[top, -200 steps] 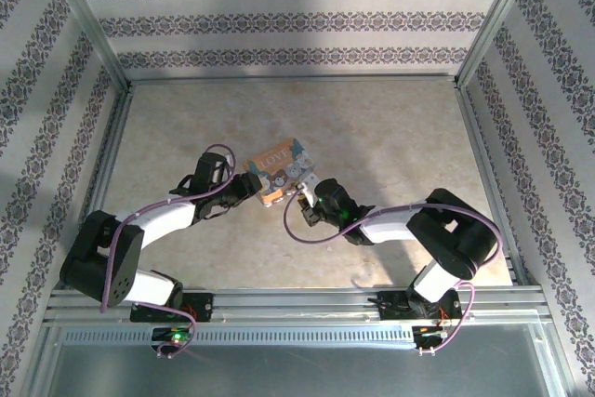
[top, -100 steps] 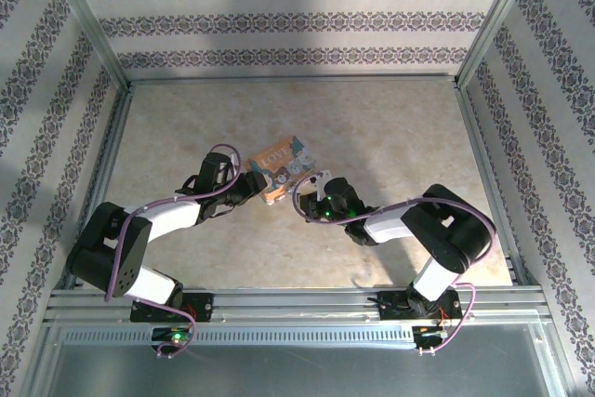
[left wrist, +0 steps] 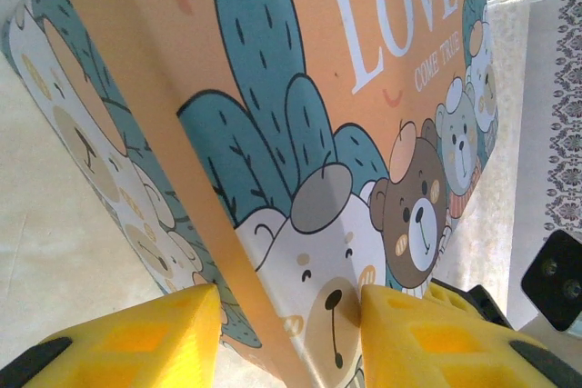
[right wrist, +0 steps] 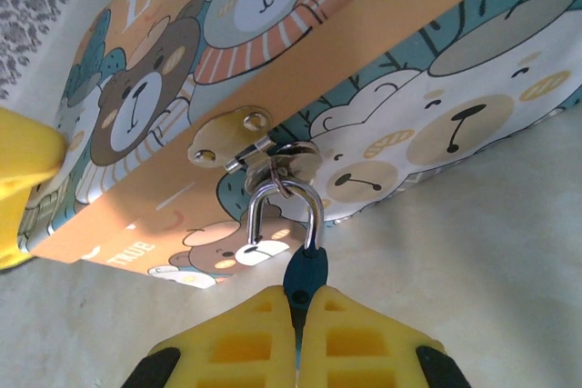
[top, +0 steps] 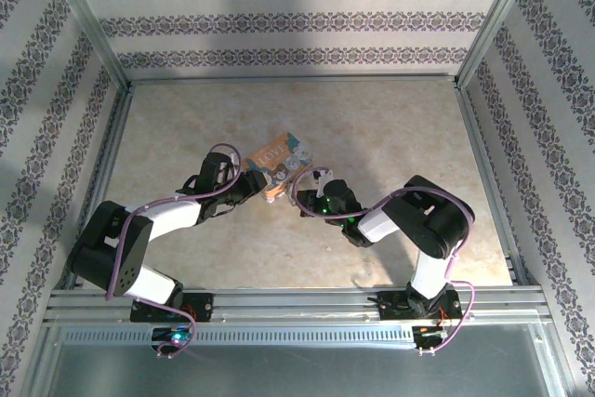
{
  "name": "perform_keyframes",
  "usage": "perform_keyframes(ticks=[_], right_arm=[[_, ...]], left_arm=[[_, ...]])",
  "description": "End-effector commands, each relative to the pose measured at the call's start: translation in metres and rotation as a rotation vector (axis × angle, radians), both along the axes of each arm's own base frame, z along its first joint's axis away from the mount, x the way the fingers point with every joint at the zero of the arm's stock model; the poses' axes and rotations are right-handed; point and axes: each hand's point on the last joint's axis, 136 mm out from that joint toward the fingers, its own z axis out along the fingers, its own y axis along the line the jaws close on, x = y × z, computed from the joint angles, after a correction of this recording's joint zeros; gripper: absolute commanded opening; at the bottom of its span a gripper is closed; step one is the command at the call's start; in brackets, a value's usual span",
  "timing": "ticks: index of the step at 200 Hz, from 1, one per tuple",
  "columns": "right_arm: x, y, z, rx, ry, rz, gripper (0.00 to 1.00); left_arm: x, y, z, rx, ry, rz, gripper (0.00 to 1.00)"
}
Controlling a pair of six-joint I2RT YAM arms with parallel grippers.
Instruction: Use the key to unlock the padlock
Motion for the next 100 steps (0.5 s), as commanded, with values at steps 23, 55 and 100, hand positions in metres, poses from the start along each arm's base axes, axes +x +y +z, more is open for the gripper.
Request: perform_keyframes(ticks=[23,55,100], right_arm=[[0.011,0.006,0.022,0.147,-0.014,-0.070,0.00],[0.016,0.003,0.022,0.194,0.022,-0.123,0.00],[0.022,-0.003,0.023,0.229,0.040,-0.187,0.00]], left_arm=[[-0.024,-0.003,-0.033,0.047,0.112,-0.030,0.43],[-0.024,-0.003,-0.033,0.049,0.112,-0.030,0.43],[-0.024,-0.003,-0.033,0.052,0.116,-0.031,0.43]])
